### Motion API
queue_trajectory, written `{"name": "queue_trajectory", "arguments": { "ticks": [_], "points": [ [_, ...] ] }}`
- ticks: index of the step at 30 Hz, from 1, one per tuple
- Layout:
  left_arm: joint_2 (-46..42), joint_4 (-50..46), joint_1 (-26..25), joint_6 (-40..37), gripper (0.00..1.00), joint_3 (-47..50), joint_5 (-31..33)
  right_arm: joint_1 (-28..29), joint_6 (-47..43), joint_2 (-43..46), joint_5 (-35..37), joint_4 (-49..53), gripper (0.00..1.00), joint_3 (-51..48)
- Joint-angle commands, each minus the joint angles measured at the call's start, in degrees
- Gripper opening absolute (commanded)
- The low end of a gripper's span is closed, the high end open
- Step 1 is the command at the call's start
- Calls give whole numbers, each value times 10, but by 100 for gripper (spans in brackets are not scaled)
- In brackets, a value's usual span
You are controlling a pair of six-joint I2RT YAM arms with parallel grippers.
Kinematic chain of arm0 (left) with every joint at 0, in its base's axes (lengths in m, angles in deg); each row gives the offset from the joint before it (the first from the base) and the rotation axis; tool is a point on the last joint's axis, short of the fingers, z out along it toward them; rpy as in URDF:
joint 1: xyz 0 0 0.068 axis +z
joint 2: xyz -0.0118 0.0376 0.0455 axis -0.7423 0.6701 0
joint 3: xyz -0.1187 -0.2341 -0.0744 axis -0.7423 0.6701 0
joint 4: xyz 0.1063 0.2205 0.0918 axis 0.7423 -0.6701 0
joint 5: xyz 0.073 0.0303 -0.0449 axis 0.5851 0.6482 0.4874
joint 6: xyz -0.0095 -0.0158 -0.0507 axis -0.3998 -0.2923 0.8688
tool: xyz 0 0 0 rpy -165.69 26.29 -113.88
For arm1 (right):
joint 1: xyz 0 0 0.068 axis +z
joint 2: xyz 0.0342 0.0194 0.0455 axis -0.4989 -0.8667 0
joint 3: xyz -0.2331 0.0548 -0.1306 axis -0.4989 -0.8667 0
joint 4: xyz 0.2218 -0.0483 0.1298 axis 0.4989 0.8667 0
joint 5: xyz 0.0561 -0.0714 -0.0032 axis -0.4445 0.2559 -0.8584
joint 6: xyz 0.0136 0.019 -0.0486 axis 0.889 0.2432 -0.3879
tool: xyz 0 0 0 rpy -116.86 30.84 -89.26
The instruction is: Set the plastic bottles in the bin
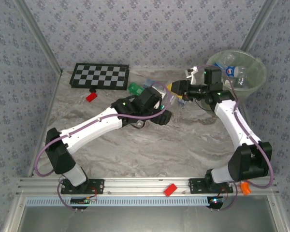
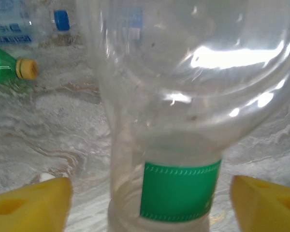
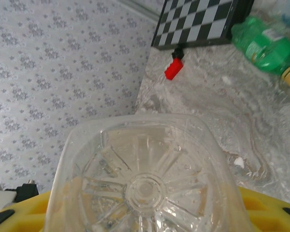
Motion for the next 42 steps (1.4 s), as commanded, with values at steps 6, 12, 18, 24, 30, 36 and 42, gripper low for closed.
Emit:
{"name": "queue_trajectory", "arguments": {
  "ticks": [6, 12, 18, 24, 30, 36, 42],
  "points": [
    [-3, 6, 59, -4, 100, -50, -39, -53, -43, 74, 178, 56, 48, 65],
    [-15, 14, 115, -24, 100, -50, -110, -121, -47, 71, 316, 103, 47, 168],
    [-58, 37, 142, -44, 100, -2, -125, -161, -137, 40, 497, 142, 46, 293],
    [-78, 53, 167, -47, 100, 32, -158, -174, -261, 4, 682, 115, 46, 354],
    [-107, 79, 185, -45, 100, 75, -175, -186, -386, -39, 816, 61, 48, 358],
    [-119, 96, 201, -33, 100, 109, -193, -211, -393, -69, 819, 34, 48, 325],
    [-124, 99, 220, -31, 100, 117, -199, -217, -357, -100, 830, 29, 48, 294]
  ]
}}
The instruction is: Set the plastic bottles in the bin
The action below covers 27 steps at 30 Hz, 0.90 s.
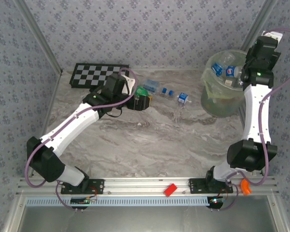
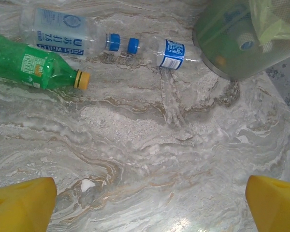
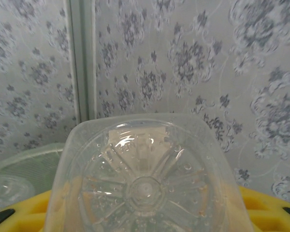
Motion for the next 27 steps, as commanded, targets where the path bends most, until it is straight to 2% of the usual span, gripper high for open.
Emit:
{"name": "queue_trajectory", "arguments": {
  "ticks": [1, 7, 11, 15, 22, 27],
  "points": [
    [-24, 21, 13, 2, 100, 1, -17, -6, 21, -14, 19, -20, 48, -15],
    [-23, 19, 26, 2, 100, -3, -23, -11, 19, -16, 13, -71, 48, -80],
    [-22, 20, 29, 6, 100, -1, -26, -17, 73, -30, -12, -15, 49, -81],
    [-21, 23, 29, 10, 100, 0, -30, -22, 102, -31, -25, -7, 50, -112],
    [-27, 22, 30, 17, 100, 7, -30, -57, 169, -55, -109, 49, 50, -116],
    [-34, 24, 30, 20, 100, 14, -28, -65, 178, -59, -148, 59, 50, -102]
  ]
}}
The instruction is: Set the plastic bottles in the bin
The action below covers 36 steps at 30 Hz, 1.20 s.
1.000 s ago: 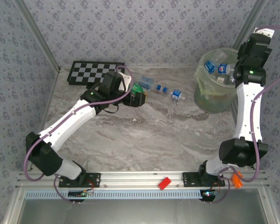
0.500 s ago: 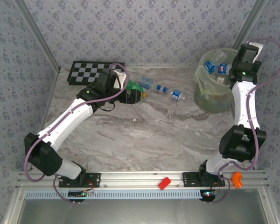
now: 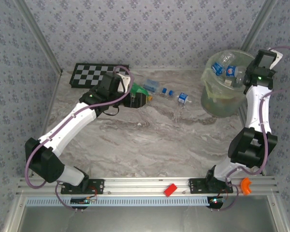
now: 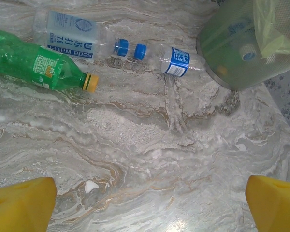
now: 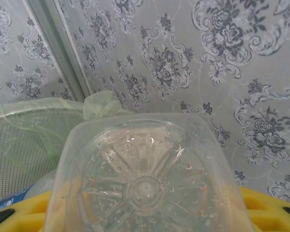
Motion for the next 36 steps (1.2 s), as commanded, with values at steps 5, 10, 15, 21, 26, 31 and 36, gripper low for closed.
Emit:
{"name": "queue_trajectory", "arguments": {
  "ticks": [5, 10, 15, 21, 26, 31, 36],
  "points": [
    [-30, 23, 4, 13, 100, 11, -8, 5, 17, -9, -134, 42, 48, 1],
    [-32, 31, 5, 19, 100, 17, -12, 42, -55, 8, -120, 16, 48, 12],
    [-32, 31, 4, 20, 100, 17, -16, 53, -81, -26, 11, 80, 50, 56],
    [-41, 25, 5, 20, 100, 22, -11, 29, -73, -36, 35, 105, 52, 55],
    [-45, 26, 4, 25, 100, 29, -11, 3, -38, -51, -37, 128, 52, 57],
    [-47, 25, 5, 25, 100, 29, -11, 2, -31, -61, -142, 150, 53, 59],
    [-49, 28, 4, 28, 100, 33, -11, 0, -5, -56, -250, 141, 53, 60]
  ]
}}
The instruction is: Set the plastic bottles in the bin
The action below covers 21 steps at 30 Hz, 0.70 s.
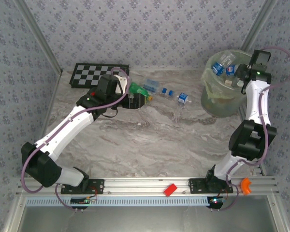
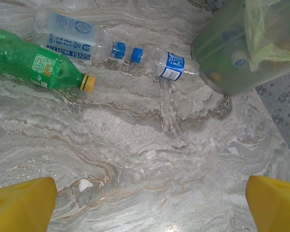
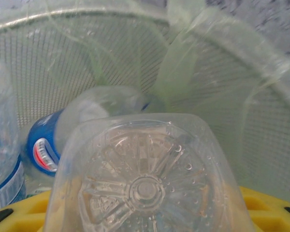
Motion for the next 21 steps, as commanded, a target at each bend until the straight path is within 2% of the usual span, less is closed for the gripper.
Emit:
{"name": "queue_trajectory", "arguments": {
  "ticks": [1, 3, 5, 8, 10, 17, 21],
  "points": [
    [-19, 9, 4, 8, 100, 4, -7, -5, 28, 2, -103, 24, 53, 8],
    [-20, 10, 5, 8, 100, 6, -7, -3, 18, -1, -88, 29, 61, 18],
    [-21, 11, 4, 7, 100, 6, -6, 3, 8, -3, -44, 47, 73, 33],
    [-23, 12, 5, 7, 100, 7, -5, 11, -11, 4, 10, 60, 81, 43],
    [-22, 12, 5, 7, 100, 8, -5, 15, -10, 17, 39, 62, 98, 44],
    [-21, 14, 5, 6, 100, 7, -7, 19, -13, 63, 134, 65, 100, 54],
    [-20, 14, 5, 6, 100, 6, -8, 21, -17, 89, 136, 64, 100, 54]
  ]
}}
